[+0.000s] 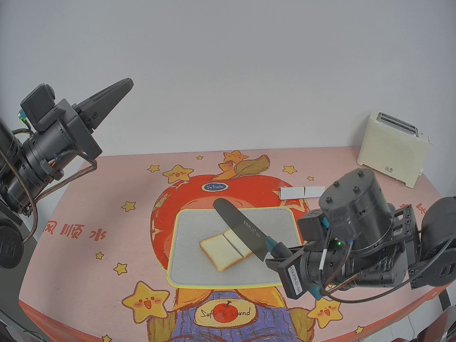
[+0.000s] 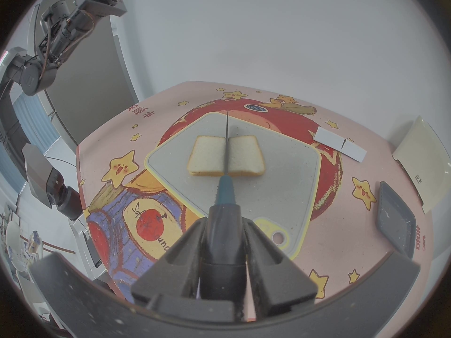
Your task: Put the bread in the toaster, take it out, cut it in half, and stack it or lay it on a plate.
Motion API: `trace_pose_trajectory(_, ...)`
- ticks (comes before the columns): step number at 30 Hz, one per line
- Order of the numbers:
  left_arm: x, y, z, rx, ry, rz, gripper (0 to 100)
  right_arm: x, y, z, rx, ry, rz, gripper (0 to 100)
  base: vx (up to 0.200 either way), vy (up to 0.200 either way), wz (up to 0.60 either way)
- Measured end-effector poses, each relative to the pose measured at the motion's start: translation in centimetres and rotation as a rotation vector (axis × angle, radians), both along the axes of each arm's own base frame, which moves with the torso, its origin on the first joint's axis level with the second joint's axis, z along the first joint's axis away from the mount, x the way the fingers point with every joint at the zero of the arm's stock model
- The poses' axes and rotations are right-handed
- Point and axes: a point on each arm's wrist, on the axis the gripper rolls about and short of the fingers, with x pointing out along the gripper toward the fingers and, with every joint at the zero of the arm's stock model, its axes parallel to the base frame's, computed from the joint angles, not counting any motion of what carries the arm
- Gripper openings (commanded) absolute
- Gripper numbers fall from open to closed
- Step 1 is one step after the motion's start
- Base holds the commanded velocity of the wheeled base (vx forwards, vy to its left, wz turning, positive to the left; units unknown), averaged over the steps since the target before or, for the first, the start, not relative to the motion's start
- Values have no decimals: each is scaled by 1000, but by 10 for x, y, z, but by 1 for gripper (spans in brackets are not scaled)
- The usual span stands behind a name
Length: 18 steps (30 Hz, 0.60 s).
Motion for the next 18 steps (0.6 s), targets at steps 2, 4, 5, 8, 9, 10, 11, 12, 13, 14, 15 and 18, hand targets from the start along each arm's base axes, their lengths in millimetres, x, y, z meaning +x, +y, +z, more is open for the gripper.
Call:
trace_pose_trajectory(2,-1,-1,-1,2,1,-8,0,1,-1,3,12,-8,-4,0,0,0,0)
trace_pose_trajectory(4,-1,-1,-1,5,1,-16,0,2,-1,6,40,-27,-8,0,0,0,0)
trace_pose_trajectory(5,-1,-2,-1,6,2,-20,0,3,-1,8,57,-39,-10,0,0,0,0)
trace_pose_trajectory(8,-2,-2,-3,9,6,-26,0,4,-3,12,83,-57,-19,0,0,0,0)
trace_pose_trajectory(9,-2,-3,-3,11,7,-28,0,4,-4,14,88,-61,-21,0,0,0,0)
trace_pose_trajectory(10,-2,-3,-3,11,6,-30,0,4,-5,15,92,-64,-22,0,0,0,0)
trace_pose_trajectory(11,-2,-3,-3,12,6,-32,0,3,-6,16,95,-65,-24,0,0,0,0)
trace_pose_trajectory(12,-2,-3,-3,13,6,-36,0,3,-8,17,98,-67,-26,0,0,0,0)
trace_pose_trajectory(13,-2,-3,-3,15,5,-40,0,2,-10,18,102,-70,-27,0,0,0,0)
trace_pose_trajectory(14,-2,-3,-3,15,5,-42,0,2,-12,20,108,-73,-30,0,0,0,0)
trace_pose_trajectory(15,-2,-3,-3,15,4,-43,0,1,-13,21,111,-74,-31,0,0,0,0)
trace_pose_trajectory(18,-2,-3,-1,11,-2,-37,0,0,-17,23,120,-78,-35,0,0,0,0)
